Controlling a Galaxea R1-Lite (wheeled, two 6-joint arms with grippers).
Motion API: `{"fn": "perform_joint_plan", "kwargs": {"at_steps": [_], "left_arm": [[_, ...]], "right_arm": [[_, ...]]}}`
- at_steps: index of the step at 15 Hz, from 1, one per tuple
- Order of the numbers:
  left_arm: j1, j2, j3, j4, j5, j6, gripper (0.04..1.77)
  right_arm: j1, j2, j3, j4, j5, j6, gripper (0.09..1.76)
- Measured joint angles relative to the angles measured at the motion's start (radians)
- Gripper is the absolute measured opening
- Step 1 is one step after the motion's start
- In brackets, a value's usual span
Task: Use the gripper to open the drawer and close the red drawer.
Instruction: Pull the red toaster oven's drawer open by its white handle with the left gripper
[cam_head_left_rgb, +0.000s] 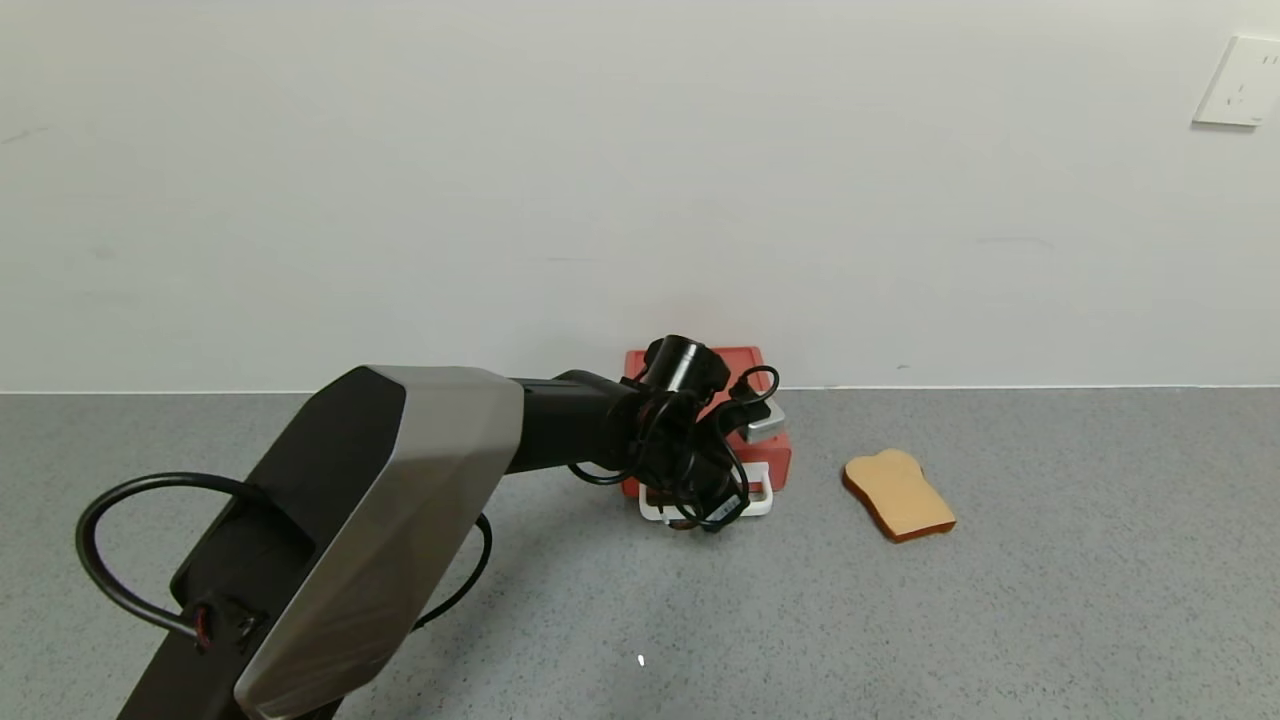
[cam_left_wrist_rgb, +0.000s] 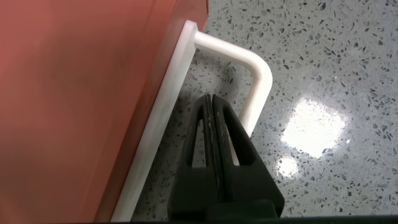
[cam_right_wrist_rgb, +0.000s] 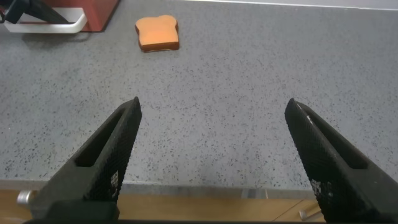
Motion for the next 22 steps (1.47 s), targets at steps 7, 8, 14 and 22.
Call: {"fn": "perform_joint_plan", "kwargs": {"at_steps": [7,8,14,22], "left_arm": [[-0.003,-0.005,0.001,0.07,-0.001,-0.009,0.11],[-0.003,-0.007,0.001,0.078,-0.003,-0.011,0.11],[-0.007,-0.027,0.003,0.13,-0.014,-0.042,0.11],[-0.023,-0.051,0.026,0.163,-0.013,-0.071,0.11]], "right_arm": [[0.0,0.0,0.0,0.0,-0.001,0.0,1.7],[0.0,0.0,0.0,0.0,0.0,0.0,1.7],[0.0,0.0,0.0,0.0,0.0,0.0,1.7],[0.0,0.0,0.0,0.0,0.0,0.0,1.7]]}}
